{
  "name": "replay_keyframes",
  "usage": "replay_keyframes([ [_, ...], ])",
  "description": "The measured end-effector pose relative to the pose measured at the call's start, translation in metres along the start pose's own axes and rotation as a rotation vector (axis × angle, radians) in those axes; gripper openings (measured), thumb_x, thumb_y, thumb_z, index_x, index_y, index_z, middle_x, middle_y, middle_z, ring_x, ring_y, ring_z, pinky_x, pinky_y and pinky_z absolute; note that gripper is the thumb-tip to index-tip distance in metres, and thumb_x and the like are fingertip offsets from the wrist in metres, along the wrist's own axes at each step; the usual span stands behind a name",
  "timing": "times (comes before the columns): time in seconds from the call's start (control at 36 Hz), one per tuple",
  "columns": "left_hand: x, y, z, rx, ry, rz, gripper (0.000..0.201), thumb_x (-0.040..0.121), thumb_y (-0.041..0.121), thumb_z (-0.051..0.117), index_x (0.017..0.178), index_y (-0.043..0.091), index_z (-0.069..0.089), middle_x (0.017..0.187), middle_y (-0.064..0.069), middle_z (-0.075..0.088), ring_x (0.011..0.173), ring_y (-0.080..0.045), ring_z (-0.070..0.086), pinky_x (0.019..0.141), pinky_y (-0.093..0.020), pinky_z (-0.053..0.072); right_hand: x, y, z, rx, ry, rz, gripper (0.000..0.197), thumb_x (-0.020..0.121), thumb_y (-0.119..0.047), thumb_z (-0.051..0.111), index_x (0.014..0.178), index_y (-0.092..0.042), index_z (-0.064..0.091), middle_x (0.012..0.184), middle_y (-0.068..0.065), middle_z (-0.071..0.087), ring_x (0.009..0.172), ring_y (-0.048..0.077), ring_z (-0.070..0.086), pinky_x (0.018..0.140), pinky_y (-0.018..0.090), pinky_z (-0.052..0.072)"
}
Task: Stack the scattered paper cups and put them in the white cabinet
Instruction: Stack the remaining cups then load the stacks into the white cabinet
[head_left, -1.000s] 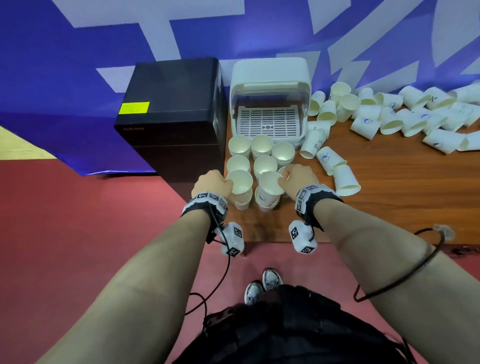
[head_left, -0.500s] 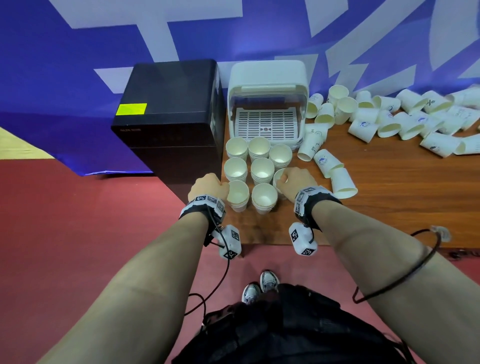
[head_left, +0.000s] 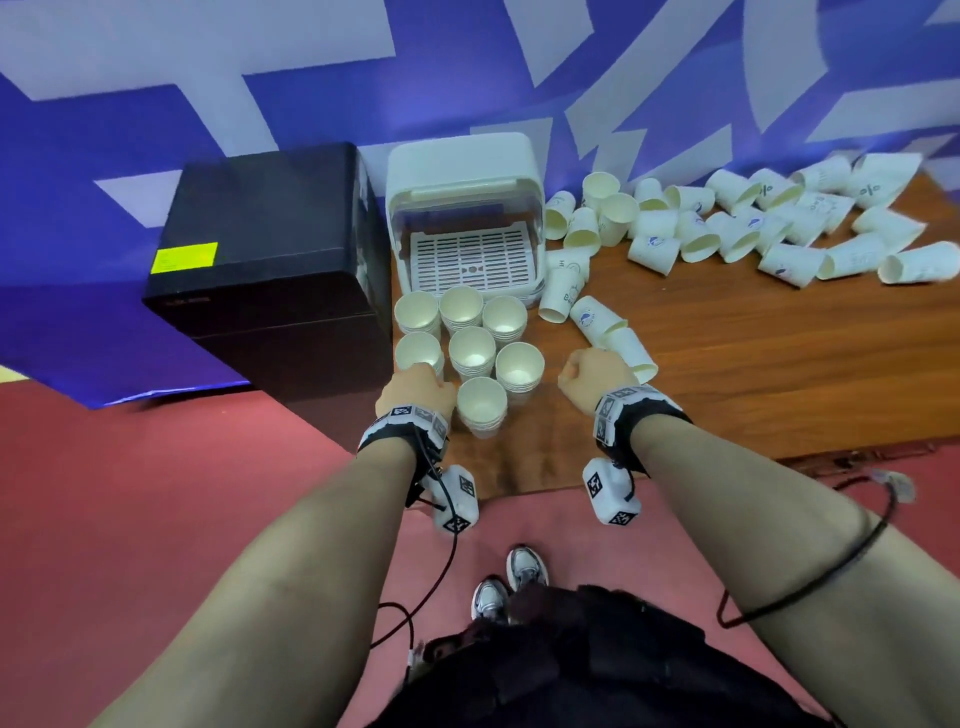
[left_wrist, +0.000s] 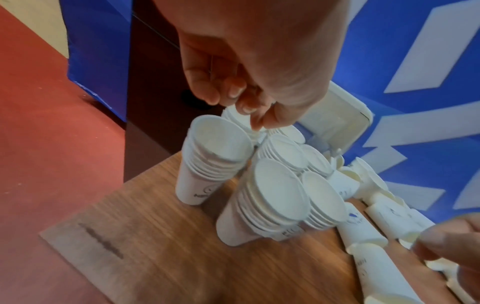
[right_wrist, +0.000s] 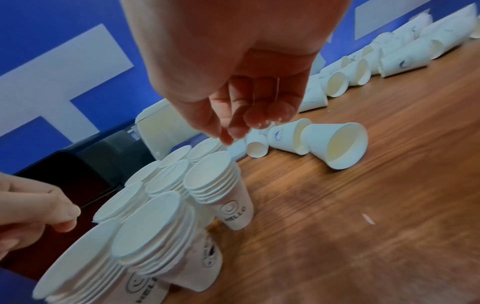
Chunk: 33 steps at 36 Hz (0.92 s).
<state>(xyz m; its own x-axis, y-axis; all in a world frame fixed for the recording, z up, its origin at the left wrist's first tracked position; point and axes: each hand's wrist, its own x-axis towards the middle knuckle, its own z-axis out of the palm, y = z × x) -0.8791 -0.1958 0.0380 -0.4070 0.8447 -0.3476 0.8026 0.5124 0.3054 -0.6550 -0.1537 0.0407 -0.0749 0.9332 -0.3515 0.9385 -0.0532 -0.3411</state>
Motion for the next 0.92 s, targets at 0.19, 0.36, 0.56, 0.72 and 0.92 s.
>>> replay_keyframes([
  [0.19, 0.004, 0.074, 0.017, 0.034, -0.049, 0.163, 0.018, 0.083, 0.025, 0.052, 0.079, 0.009, 0.059, 0.081, -0.011, 0.06, 0.076, -0.033, 0.059, 0.066, -0.031, 0.045, 0.005, 0.072, -0.025, -0.009, 0.013, 0.133, 0.021, 0.091, -0.024, 0.046, 0.081, -0.013, 0.061, 0.081, 0.009, 0.061, 0.07, 0.024, 0.056, 0.053, 0.025, 0.038],
  [0.36, 0.021, 0.151, 0.038, 0.047, -0.04, 0.211, 0.019, 0.087, 0.026, 0.052, 0.084, 0.01, 0.061, 0.081, -0.008, 0.063, 0.074, -0.029, 0.058, 0.064, -0.028, 0.04, 0.036, 0.132, -0.063, 0.034, 0.022, 0.157, 0.023, 0.092, -0.019, 0.047, 0.093, -0.009, 0.067, 0.084, 0.01, 0.064, 0.071, 0.025, 0.057, 0.056, 0.027, 0.044],
  [0.56, 0.041, 0.247, 0.069, 0.093, -0.028, 0.179, 0.02, 0.086, 0.032, 0.051, 0.086, 0.013, 0.059, 0.087, -0.007, 0.064, 0.076, -0.026, 0.058, 0.062, -0.029, 0.041, 0.091, 0.205, -0.115, 0.04, 0.033, 0.12, 0.021, 0.091, -0.023, 0.046, 0.09, -0.014, 0.065, 0.086, 0.008, 0.063, 0.068, 0.023, 0.055, 0.05, 0.024, 0.037],
  [0.72, 0.041, 0.327, 0.091, 0.136, -0.032, 0.185, 0.026, 0.087, 0.033, 0.049, 0.092, 0.01, 0.059, 0.087, -0.01, 0.059, 0.079, -0.029, 0.054, 0.068, -0.032, 0.044, 0.135, 0.275, -0.165, 0.056, 0.011, 0.156, 0.02, 0.093, -0.019, 0.047, 0.088, -0.01, 0.064, 0.085, 0.011, 0.063, 0.078, 0.029, 0.063, 0.058, 0.027, 0.042],
  [0.92, 0.053, 0.372, 0.102, 0.277, -0.094, 0.178, 0.024, 0.086, 0.035, 0.049, 0.096, 0.014, 0.057, 0.087, -0.006, 0.055, 0.077, -0.027, 0.052, 0.067, -0.032, 0.044, 0.175, 0.308, -0.175, 0.05, -0.042, 0.157, 0.018, 0.091, -0.019, 0.05, 0.092, -0.009, 0.065, 0.09, 0.011, 0.065, 0.077, 0.028, 0.059, 0.065, 0.028, 0.046],
])
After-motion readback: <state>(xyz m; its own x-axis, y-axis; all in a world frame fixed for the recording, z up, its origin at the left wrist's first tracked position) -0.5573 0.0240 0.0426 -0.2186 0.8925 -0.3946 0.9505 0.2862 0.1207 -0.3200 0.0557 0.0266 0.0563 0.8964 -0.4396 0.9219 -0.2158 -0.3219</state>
